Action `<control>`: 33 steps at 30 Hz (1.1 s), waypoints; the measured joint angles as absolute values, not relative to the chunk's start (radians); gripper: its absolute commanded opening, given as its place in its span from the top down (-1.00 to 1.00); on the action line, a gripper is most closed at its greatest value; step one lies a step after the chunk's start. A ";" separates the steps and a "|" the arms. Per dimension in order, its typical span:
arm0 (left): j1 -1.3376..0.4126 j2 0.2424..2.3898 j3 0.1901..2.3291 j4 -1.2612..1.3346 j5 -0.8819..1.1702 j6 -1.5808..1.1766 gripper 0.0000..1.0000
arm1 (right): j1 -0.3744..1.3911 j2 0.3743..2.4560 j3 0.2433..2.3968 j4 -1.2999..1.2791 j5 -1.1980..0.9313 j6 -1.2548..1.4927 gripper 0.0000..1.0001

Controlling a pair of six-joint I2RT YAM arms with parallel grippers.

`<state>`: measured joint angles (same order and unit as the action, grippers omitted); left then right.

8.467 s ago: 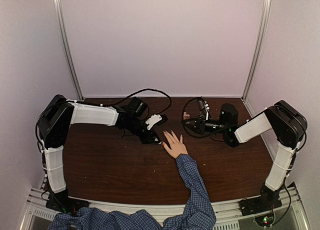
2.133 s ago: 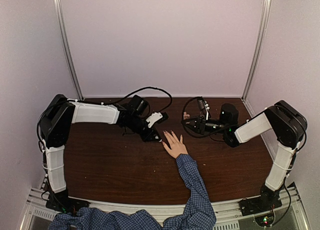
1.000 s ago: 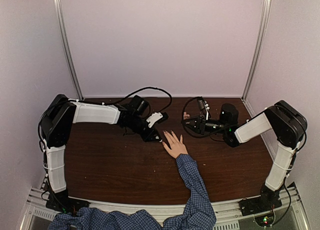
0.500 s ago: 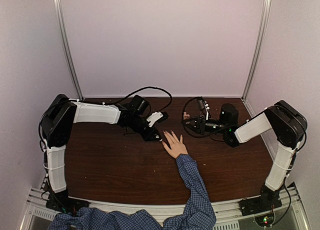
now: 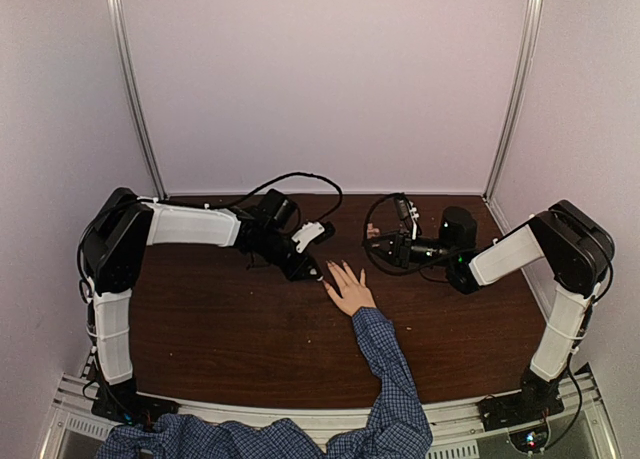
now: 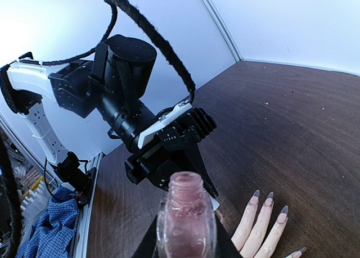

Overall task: Paint the nails
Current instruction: Paint the nail with the hand.

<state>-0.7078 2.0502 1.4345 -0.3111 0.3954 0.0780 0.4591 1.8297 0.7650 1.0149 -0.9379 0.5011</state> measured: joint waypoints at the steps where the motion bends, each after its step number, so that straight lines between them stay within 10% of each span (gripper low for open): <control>1: -0.707 2.050 1.435 -0.311 0.395 0.078 1.00 | 0.459 1.830 0.765 1.015 -0.938 0.501 1.00; 33: -0.695 2.016 1.446 -0.315 0.351 0.071 1.00 | 0.459 1.830 0.765 1.015 -0.938 0.501 1.00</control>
